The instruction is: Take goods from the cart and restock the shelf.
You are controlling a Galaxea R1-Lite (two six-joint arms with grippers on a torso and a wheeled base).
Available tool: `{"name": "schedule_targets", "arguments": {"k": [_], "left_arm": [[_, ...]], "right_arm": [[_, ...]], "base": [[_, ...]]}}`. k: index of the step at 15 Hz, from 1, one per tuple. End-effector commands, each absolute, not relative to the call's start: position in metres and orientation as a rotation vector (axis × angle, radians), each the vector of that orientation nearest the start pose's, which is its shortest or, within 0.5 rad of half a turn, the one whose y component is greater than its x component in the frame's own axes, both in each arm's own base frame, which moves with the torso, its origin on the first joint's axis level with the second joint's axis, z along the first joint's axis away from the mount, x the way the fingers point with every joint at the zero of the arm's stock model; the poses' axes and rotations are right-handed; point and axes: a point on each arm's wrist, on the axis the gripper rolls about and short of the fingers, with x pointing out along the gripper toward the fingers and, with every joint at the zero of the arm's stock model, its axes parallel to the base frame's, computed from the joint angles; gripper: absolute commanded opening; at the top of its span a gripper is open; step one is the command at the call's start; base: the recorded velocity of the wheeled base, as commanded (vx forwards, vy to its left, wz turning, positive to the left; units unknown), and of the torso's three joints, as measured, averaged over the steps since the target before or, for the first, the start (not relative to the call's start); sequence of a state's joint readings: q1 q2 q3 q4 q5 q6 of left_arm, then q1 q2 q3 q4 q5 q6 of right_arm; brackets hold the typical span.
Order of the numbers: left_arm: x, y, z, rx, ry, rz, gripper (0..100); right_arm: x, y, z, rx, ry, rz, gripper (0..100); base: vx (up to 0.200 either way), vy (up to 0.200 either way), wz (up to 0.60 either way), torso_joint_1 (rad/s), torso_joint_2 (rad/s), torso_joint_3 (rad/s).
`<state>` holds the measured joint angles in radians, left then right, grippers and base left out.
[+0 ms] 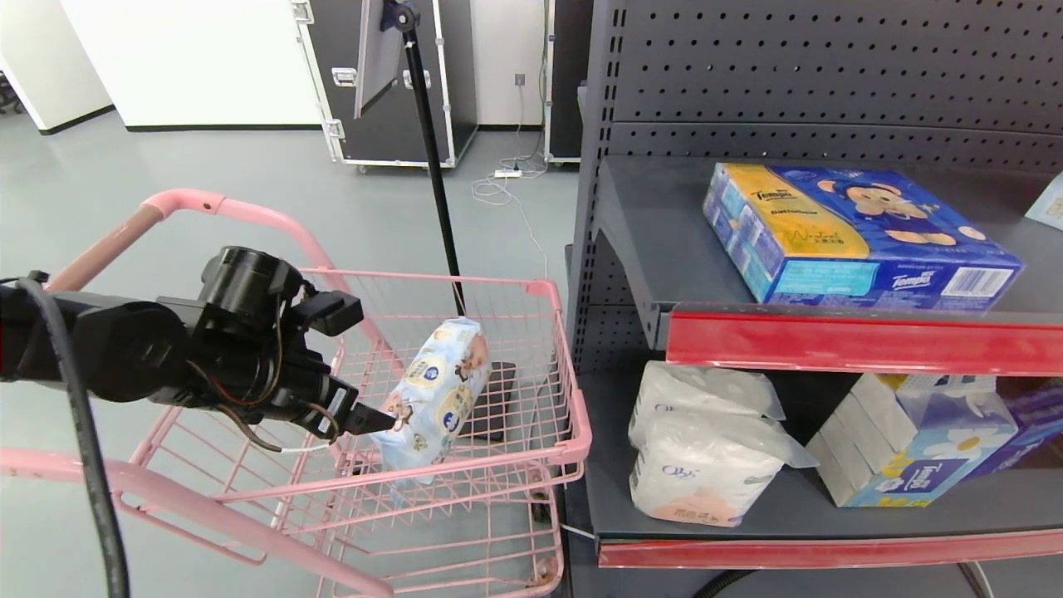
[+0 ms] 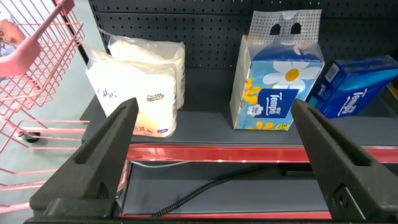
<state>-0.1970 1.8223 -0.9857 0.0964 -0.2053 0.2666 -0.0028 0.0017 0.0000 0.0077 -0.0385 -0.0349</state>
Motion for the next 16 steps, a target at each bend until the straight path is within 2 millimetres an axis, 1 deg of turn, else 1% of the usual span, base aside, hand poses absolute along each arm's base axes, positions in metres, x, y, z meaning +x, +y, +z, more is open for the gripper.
{"name": "schedule_targets", "arguments": {"k": [1,2,3,5,9,11,13,16], "left_arm": [[0.311,-0.071,0.111,0.245,0.939,-0.512,100],[0.314,-0.074,0.110,0.247,0.939,-0.516,100],[0.319,-0.080,0.107,0.254,0.939,-0.530,100],[0.327,-0.084,0.101,0.256,0.945,-0.535,100],[0.345,-0.091,0.081,0.263,0.985,-0.525,100],[0.352,-0.095,0.076,0.266,0.983,-0.527,100],[0.356,-0.098,0.072,0.267,0.986,-0.533,100],[0.360,-0.103,0.058,0.271,1.017,-0.543,100]], "right_arm": [[-0.023,-0.001,0.075,-0.035,0.011,-0.041,100],[-0.023,-0.001,0.075,-0.037,0.011,-0.041,100],[-0.023,-0.001,0.075,-0.035,0.011,-0.041,100],[-0.023,-0.001,0.075,-0.035,0.011,-0.041,100],[-0.023,-0.001,0.075,-0.035,0.011,-0.041,100],[-0.023,-0.001,0.075,-0.035,0.011,-0.041,100],[-0.023,-0.001,0.075,-0.035,0.010,-0.040,100],[-0.023,-0.001,0.075,-0.035,0.011,-0.040,100]], "base": [[0.000,0.000,0.00,0.000,0.00,0.000],[0.000,0.000,0.00,0.000,0.00,0.000],[0.000,0.000,0.00,0.000,0.00,0.000],[0.000,0.000,0.00,0.000,0.00,0.000],[0.000,0.000,0.00,0.000,0.00,0.000],[0.000,0.000,0.00,0.000,0.00,0.000],[0.000,0.000,0.00,0.000,0.00,0.000],[0.000,0.000,0.00,0.000,0.00,0.000]]}}
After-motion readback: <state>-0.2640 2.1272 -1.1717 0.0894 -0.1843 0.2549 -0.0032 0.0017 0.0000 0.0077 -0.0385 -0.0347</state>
